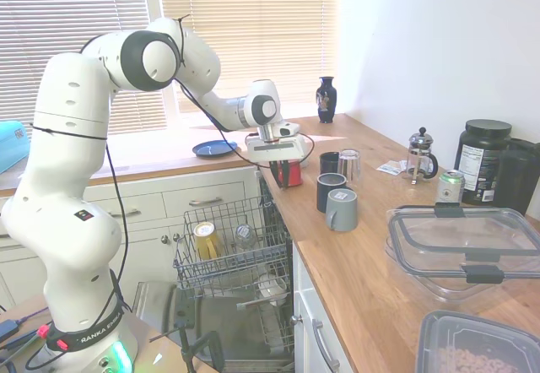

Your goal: Move a mug from dishwasher to table

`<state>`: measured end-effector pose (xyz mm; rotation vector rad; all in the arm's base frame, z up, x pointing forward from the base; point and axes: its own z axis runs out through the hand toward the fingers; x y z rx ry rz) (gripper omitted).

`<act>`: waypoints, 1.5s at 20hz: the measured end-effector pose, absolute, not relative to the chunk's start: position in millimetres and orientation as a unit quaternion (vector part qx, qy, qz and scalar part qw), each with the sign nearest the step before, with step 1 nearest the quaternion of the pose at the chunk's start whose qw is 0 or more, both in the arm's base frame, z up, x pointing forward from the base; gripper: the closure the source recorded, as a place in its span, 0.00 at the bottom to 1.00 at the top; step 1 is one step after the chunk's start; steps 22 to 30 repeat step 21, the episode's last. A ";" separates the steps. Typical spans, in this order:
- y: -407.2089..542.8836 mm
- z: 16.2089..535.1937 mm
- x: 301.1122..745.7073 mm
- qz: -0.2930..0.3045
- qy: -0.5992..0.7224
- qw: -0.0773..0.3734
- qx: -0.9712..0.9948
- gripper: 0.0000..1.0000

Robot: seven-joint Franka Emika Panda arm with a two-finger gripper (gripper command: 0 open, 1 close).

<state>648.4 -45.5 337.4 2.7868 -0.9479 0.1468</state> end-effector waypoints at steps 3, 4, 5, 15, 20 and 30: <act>-45.6 337.3 658.0 0.034 -0.327 0.100 0.939 0.00; -45.4 337.7 661.5 0.032 -0.328 0.100 0.939 0.00; -44.9 337.9 664.7 0.031 -0.330 0.100 0.938 0.00; -44.1 336.1 670.0 0.030 -0.341 0.102 0.934 0.00; -41.0 351.8 652.9 0.050 -0.356 0.089 0.929 0.00; -36.9 358.9 642.8 0.056 -0.358 0.084 0.928 0.00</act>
